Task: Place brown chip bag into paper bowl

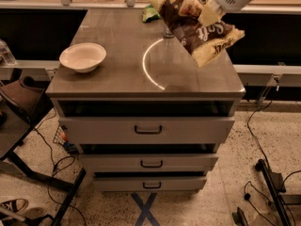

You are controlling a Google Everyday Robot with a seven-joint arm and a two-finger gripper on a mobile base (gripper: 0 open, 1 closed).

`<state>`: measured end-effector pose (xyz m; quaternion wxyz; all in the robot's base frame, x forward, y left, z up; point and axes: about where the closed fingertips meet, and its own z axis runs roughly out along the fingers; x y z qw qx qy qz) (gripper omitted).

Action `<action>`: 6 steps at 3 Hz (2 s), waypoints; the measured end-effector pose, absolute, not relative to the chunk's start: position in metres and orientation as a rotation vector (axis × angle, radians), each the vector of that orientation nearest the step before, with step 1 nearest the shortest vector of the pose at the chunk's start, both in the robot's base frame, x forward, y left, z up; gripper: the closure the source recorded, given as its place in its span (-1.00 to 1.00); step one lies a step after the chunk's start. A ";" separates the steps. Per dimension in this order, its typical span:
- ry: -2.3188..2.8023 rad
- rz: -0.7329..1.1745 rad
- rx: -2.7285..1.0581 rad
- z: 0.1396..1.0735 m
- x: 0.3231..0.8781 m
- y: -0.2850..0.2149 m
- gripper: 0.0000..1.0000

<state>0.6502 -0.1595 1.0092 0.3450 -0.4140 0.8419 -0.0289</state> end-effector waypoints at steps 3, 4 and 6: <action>2.135 -0.210 -1.400 1.045 0.635 -0.023 1.00; 2.124 -0.207 -1.484 1.039 0.647 0.010 1.00; 2.065 -0.101 -1.628 1.016 0.670 0.076 1.00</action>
Offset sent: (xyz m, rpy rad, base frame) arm -0.0321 0.1344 0.0519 -0.2187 0.0148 0.1710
